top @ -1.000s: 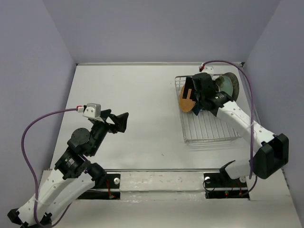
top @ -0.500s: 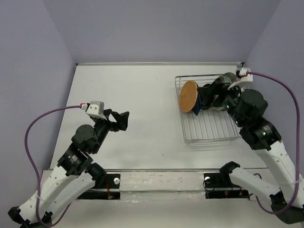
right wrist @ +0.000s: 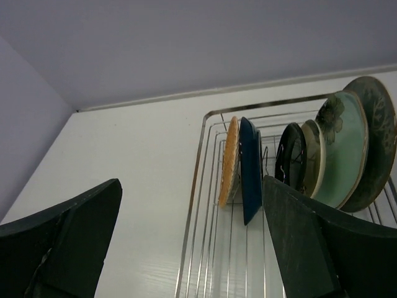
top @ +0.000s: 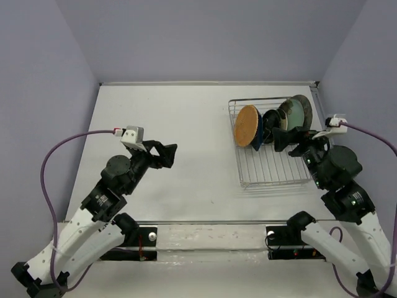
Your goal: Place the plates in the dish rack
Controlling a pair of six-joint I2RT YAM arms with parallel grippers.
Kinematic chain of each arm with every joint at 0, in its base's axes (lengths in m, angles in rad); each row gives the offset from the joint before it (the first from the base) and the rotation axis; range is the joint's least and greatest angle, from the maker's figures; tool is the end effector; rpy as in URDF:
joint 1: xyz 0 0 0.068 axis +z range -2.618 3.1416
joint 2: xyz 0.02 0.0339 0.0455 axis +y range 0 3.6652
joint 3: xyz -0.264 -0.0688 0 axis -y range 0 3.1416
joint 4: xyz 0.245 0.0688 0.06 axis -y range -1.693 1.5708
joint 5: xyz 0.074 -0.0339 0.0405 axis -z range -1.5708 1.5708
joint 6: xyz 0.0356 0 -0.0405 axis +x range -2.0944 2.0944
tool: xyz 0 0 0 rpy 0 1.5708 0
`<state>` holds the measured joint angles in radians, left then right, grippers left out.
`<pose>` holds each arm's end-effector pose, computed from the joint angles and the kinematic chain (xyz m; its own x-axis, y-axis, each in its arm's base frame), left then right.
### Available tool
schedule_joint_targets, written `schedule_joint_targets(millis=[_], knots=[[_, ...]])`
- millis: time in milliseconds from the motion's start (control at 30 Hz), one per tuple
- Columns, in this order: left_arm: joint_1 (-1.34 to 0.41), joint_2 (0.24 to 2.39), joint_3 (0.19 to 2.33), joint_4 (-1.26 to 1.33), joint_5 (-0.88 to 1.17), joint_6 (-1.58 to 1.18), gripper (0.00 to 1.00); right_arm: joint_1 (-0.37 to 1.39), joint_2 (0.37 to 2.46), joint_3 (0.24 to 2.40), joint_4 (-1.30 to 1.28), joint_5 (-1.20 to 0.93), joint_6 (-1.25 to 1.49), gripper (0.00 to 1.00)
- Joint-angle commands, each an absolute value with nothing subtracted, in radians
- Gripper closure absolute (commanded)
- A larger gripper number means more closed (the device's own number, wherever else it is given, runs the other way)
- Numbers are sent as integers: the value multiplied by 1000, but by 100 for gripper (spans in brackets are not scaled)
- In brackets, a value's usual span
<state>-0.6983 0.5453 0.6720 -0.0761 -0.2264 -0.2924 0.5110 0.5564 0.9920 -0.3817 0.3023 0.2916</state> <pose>0.1111 -0.0828 0.3464 -0.0940 -0.2878 -0.9531 0.4467 0.8433 -0.2988 0.0928 0.0399 0.4165 -0.0147 0.3064 -0.9518 -0.2123 0.9292 0.3024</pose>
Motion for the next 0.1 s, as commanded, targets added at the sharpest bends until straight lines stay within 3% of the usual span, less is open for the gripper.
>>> schedule_joint_targets(millis=[0,67], knots=[[-695,615,677,21,-160,-359,1,511,621,924,-339,233,340,0],[-695,658,673,14,-144,-392,1,511,653,914,-334,187,350,0]])
